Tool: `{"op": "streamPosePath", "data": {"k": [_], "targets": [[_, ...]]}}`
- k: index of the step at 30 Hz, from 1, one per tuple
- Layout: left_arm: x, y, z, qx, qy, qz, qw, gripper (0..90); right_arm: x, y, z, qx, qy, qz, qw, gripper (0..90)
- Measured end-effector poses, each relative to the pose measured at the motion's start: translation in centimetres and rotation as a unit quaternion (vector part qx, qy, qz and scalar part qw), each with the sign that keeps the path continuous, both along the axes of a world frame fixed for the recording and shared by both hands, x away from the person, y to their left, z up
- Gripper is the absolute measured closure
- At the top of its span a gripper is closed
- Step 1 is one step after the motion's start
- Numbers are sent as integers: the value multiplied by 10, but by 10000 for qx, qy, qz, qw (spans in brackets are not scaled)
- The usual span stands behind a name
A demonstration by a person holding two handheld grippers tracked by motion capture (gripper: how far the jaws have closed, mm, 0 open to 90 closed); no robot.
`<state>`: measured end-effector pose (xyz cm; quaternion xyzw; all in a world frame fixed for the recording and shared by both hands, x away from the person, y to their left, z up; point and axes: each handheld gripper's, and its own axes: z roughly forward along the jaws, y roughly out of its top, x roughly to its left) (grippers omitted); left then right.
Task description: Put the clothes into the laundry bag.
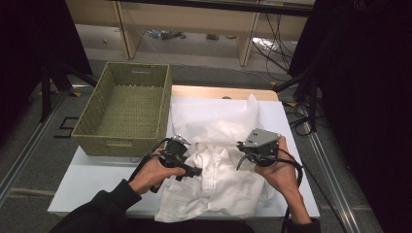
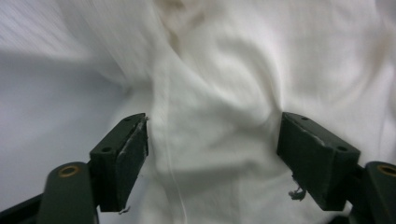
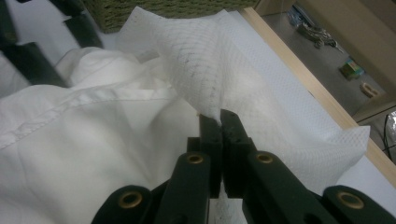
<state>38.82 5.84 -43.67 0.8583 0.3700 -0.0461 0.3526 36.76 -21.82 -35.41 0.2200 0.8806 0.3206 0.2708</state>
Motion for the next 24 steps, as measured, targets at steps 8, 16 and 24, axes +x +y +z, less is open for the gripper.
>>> {"op": "streamPosePath", "data": {"k": [8,16,24], "targets": [[-24,-47,-3,-578,-392,-771,9946,769,0,7,2,-76,-84,122,9999,900],[18,-70,31,-1138,-964,114,9887,822,-7,2,13,30,-186,133,9997,900],[55,-62,-9,-732,-651,828,9917,650,-8,4,13,-18,-90,220,9997,900]]}}
